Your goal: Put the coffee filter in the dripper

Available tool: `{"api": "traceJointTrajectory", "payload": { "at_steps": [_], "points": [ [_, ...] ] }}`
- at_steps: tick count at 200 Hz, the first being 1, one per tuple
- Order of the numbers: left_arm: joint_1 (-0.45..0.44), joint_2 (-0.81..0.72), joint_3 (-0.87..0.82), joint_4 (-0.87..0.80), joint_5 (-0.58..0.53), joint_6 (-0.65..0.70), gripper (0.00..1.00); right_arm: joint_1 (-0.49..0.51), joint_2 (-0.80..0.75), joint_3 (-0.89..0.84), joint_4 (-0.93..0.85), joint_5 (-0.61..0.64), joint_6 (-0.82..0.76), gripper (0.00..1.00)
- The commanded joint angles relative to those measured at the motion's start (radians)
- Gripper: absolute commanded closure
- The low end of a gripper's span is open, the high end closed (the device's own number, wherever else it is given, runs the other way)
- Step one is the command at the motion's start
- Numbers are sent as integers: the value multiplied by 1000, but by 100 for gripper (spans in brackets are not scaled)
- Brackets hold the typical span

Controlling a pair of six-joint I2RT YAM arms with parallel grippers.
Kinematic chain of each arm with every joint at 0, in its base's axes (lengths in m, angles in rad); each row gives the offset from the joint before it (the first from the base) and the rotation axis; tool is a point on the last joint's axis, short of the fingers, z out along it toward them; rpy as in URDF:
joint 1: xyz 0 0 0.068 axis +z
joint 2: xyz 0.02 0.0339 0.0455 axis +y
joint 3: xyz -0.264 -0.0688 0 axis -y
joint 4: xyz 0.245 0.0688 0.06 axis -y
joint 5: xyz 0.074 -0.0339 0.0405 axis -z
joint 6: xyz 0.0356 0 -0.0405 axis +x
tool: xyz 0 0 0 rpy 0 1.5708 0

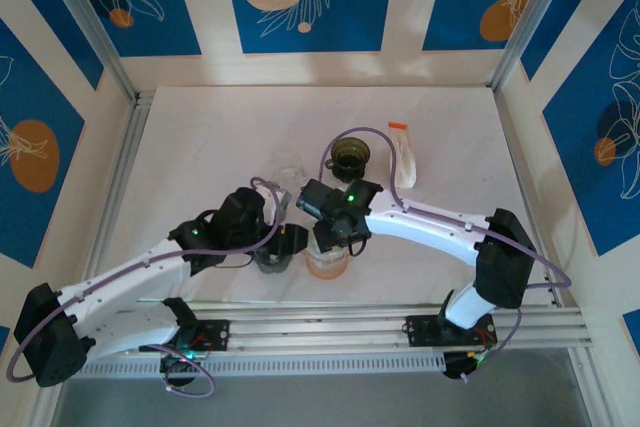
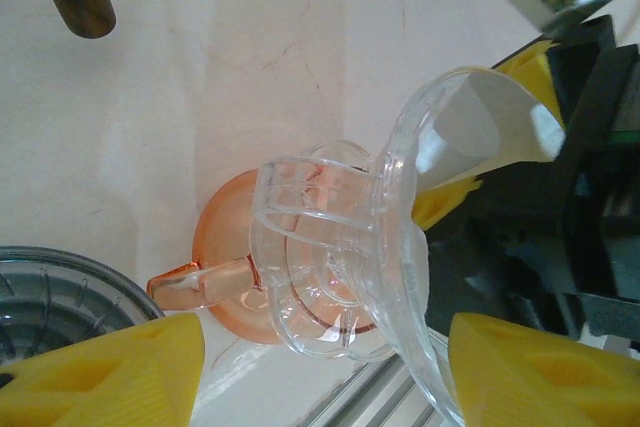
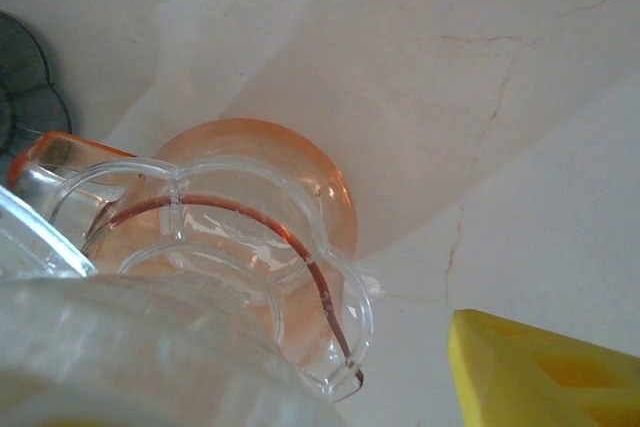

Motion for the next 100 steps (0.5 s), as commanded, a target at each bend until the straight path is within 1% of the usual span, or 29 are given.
{"api": "traceJointTrajectory", "payload": {
  "at_steps": [1,54,74,100],
  "points": [
    [-12,9,-9,17,20,-9,34,8,-73,38,-48,45,26,32],
    [-12,0,5,9,15,-11,33,12,-196,82,-98,114,57,32],
    [-11,-19,24,11,13,-17,29,11,-267,76,-107,143,75,32],
    [-12,-47,54,8,12,-21,21,11,-371,42,-98,183,98,32]
  ]
}}
